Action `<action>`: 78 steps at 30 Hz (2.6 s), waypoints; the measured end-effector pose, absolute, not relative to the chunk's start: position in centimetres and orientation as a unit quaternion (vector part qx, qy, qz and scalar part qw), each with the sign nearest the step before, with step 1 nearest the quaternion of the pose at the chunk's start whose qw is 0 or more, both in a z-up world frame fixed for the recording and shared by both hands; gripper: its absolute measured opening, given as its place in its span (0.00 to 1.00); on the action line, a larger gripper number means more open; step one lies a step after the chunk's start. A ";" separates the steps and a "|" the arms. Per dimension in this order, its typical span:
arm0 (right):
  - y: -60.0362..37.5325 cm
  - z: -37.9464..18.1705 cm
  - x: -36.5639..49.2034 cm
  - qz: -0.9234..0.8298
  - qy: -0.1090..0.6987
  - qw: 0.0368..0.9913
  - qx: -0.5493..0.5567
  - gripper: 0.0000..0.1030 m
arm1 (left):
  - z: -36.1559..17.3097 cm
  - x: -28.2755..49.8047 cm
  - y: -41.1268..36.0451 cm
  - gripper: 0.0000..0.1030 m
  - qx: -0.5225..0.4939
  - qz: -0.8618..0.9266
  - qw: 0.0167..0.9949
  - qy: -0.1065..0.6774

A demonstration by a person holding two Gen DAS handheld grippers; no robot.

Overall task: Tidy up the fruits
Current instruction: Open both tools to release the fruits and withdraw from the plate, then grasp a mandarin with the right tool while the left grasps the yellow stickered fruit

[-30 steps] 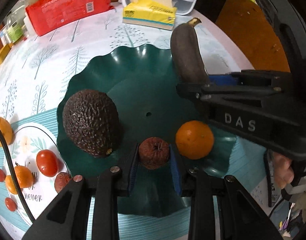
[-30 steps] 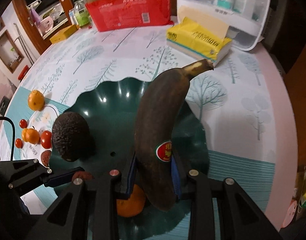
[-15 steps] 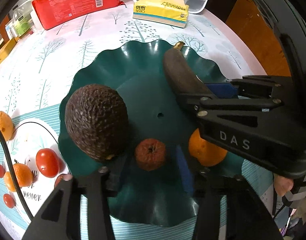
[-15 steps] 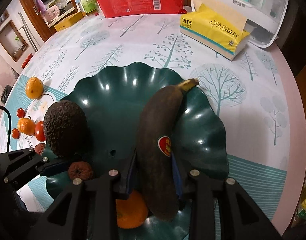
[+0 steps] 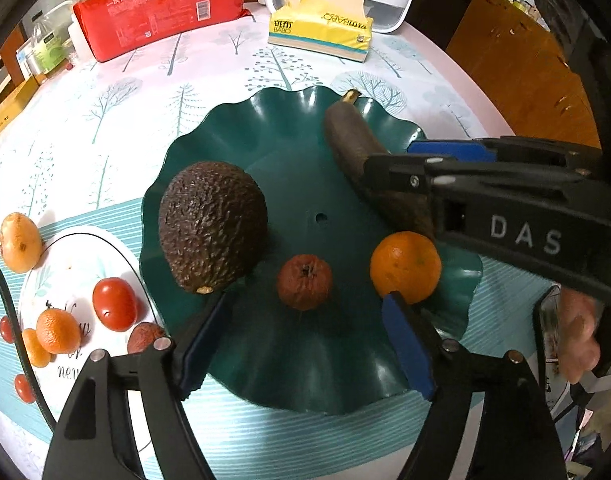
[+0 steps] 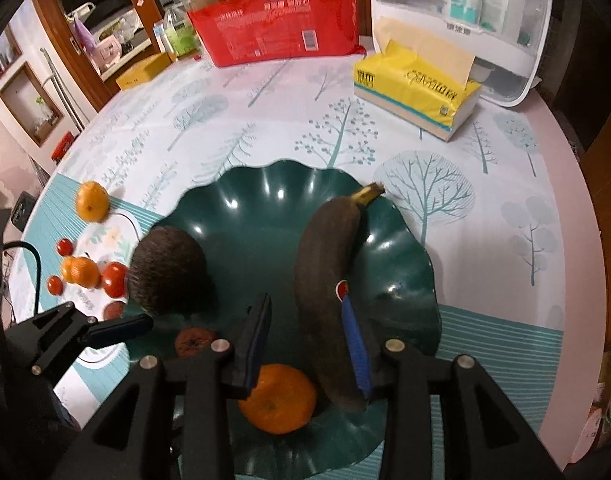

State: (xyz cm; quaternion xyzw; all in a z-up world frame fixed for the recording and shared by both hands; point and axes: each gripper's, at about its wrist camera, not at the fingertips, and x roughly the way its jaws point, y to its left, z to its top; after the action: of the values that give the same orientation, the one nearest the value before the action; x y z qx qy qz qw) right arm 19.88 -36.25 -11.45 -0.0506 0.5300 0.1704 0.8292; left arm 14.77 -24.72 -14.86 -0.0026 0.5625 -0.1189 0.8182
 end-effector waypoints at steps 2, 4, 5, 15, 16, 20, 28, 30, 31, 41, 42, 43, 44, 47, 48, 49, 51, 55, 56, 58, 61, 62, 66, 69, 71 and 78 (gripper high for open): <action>-36.2 -11.0 19.5 0.169 0.525 0.833 -0.047 0.36 | -14.5 14.5 -24.7 0.75 -0.002 -0.121 0.819 0.560; -36.1 -10.6 19.2 0.168 0.521 0.836 -0.046 0.36 | -14.2 14.4 -24.6 0.76 -0.001 -0.122 0.821 0.558; -36.1 -10.5 19.0 0.167 0.520 0.836 -0.047 0.36 | -14.0 14.3 -24.5 0.77 0.000 -0.123 0.822 0.556; -35.7 -10.5 17.5 0.153 0.520 0.839 -0.041 0.36 | -12.2 12.6 -23.2 0.83 0.014 -0.111 0.834 0.540; -35.7 -10.5 17.3 0.151 0.520 0.839 -0.040 0.36 | -12.1 12.4 -22.9 0.83 0.014 -0.111 0.835 0.539; -35.3 -10.3 16.3 0.144 0.520 0.841 -0.036 0.36 | -11.5 11.8 -21.9 0.83 0.019 -0.107 0.837 0.536; -34.3 -8.5 13.8 0.124 0.510 0.851 -0.013 0.36 | -8.9 10.0 -18.1 0.83 0.024 -0.105 0.848 0.519; -33.6 -7.8 13.0 0.119 0.504 0.855 -0.008 0.36 | -8.2 9.8 -16.9 0.83 0.024 -0.104 0.851 0.514; -33.2 -7.4 12.6 0.119 0.502 0.857 -0.006 0.36 | -7.7 9.5 -15.9 0.83 0.024 -0.102 0.854 0.510; -26.8 -4.4 10.5 0.126 0.480 0.868 0.016 0.36 | -5.1 9.1 -6.3 0.83 0.011 -0.070 0.865 0.497; -26.0 -4.3 10.5 0.128 0.478 0.869 0.018 0.36 | -5.0 9.2 -5.4 0.83 0.009 -0.067 0.866 0.496; -25.0 -4.2 10.5 0.131 0.477 0.869 0.020 0.36 | -4.8 9.3 -4.1 0.83 0.008 -0.061 0.867 0.494; -24.4 -4.1 10.4 0.133 0.476 0.869 0.021 0.36 | -4.8 9.4 -3.2 0.83 0.007 -0.058 0.868 0.493; -22.0 -4.2 10.5 0.140 0.474 0.869 0.023 0.37 | -4.8 9.9 -0.4 0.83 0.008 -0.046 0.870 0.491; -21.3 -4.3 10.7 0.142 0.475 0.868 0.024 0.37 | -4.9 10.1 0.4 0.83 0.009 -0.043 0.870 0.491; -20.6 -4.6 10.8 0.143 0.476 0.867 0.025 0.37 | -5.0 10.4 1.2 0.83 0.009 -0.040 0.871 0.490; -19.3 -5.3 11.0 0.144 0.481 0.864 0.029 0.37 | -5.3 11.0 2.6 0.83 0.010 -0.037 0.872 0.489; -17.1 -7.2 11.3 0.145 0.498 0.854 0.041 0.37 | -6.3 12.6 5.1 0.83 0.014 -0.039 0.873 0.486; -16.6 -7.8 11.3 0.145 0.503 0.851 0.045 0.37 | -6.5 13.1 5.4 0.83 0.013 -0.041 0.872 0.487; -15.8 -9.0 11.5 0.143 0.513 0.845 0.052 0.37 | -7.5 14.4 6.0 0.83 0.011 -0.052 0.867 0.495; -14.6 -10.8 11.8 0.135 0.526 0.837 0.063 0.37 | -8.9 15.9 6.4 0.83 0.007 -0.063 0.860 0.507; -14.4 -11.3 11.9 0.131 0.529 0.836 0.066 0.37 | -9.5 16.4 6.4 0.83 0.006 -0.069 0.856 0.512; -13.5 -13.2 12.6 0.117 0.540 0.830 0.078 0.37 | -11.3 18.0 5.9 0.83 0.005 -0.089 0.847 0.524; -13.1 -14.3 13.0 0.105 0.547 0.827 0.079 0.37 | -12.6 19.0 5.1 0.83 0.004 -0.103 0.840 0.533; -12.9 -14.9 13.2 0.099 0.549 0.826 0.081 0.37 | -13.5 19.5 4.5 0.83 0.002 -0.111 0.836 0.538; -12.5 -15.6 13.6 0.096 0.544 0.828 0.096 0.41 | -15.9 20.8 3.6 0.78 -0.015 -0.123 0.827 0.549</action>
State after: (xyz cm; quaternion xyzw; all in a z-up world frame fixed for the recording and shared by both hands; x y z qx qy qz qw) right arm 13.61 -12.47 -15.59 0.0962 0.5443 0.0958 0.8279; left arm 20.80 3.55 -15.92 -0.0148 0.5491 -0.1227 0.8266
